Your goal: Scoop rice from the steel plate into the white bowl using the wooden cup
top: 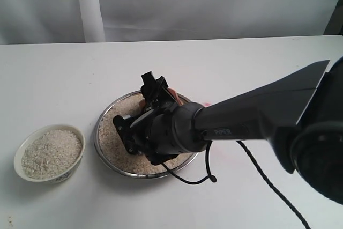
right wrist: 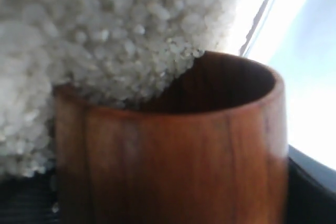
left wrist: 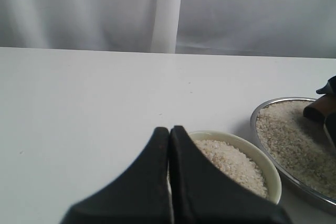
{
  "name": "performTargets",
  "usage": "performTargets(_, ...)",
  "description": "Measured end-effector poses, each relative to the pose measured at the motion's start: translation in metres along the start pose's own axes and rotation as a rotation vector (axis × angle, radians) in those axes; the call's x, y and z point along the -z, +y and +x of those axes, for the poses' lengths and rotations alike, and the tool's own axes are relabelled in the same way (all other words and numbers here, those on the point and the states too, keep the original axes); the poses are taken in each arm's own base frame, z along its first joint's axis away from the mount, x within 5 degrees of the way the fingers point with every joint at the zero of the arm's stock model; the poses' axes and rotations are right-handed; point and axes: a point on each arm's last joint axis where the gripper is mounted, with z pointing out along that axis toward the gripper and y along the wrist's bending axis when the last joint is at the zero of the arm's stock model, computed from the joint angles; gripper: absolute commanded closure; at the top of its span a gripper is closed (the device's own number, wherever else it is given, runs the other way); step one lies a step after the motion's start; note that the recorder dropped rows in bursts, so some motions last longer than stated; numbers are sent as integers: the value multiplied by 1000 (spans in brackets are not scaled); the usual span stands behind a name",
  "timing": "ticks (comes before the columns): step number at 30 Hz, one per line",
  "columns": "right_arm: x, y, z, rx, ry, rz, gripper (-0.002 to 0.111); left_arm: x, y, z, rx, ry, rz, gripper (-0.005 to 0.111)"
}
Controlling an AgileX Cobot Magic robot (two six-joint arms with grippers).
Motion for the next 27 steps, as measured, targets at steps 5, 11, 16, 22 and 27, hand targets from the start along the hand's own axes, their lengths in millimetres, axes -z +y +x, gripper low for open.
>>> performTargets(5,3,0,0,-59,-17,-32,108,0,0,0,0,0,0,107)
performTargets(11,7,-3,0,-157,-46,-54,108,0,0,0,0,0,0,107)
performTargets(16,9,-4,-2,-217,-78,-67,108,0,0,0,0,0,0,107)
performTargets(22,11,-5,-4,-255,-103,-87,108,0,0,0,0,0,0,107)
performTargets(27,11,-4,-6,-303,-124,-100,108,0,0,0,0,0,0,107)
